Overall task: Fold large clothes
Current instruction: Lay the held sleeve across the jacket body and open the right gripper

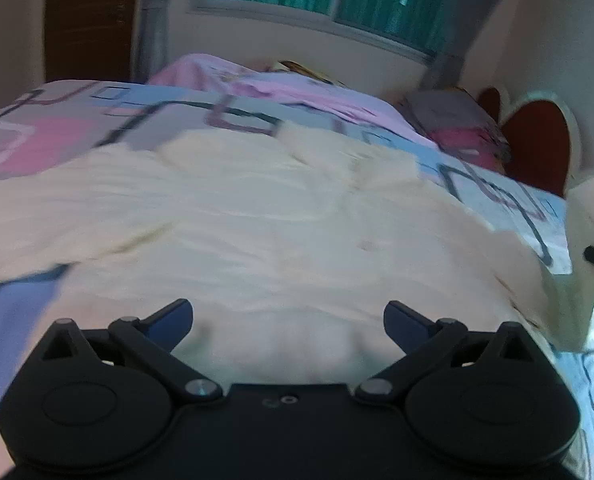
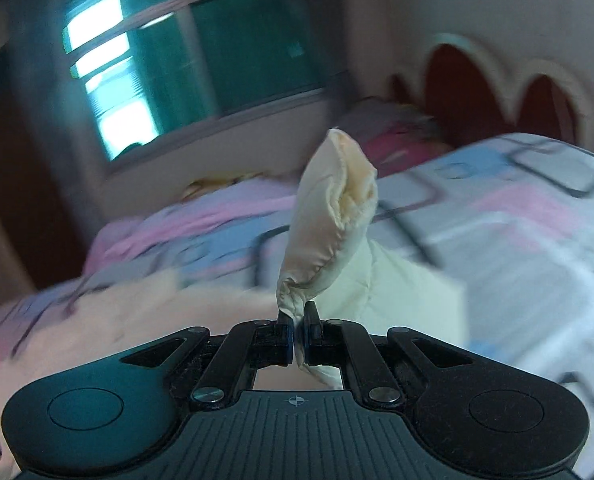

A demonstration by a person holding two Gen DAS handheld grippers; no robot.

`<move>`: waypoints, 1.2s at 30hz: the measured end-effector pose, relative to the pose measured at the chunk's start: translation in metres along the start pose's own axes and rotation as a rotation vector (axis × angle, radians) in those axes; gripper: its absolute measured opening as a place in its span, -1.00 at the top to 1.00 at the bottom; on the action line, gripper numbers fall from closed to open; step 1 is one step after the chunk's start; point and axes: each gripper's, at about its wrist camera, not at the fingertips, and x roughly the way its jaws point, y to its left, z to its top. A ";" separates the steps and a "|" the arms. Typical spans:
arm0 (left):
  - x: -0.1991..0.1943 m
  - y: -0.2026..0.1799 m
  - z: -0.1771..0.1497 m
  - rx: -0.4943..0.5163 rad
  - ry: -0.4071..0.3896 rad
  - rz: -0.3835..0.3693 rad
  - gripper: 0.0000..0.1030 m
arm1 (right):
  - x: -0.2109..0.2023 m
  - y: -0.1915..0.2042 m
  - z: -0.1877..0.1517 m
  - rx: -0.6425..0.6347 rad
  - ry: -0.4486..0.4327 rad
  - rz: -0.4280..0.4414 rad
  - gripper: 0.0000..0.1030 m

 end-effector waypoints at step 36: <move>0.113 0.081 0.050 -0.097 0.133 -0.200 0.06 | 0.052 0.066 -0.045 -0.076 0.189 -0.001 0.59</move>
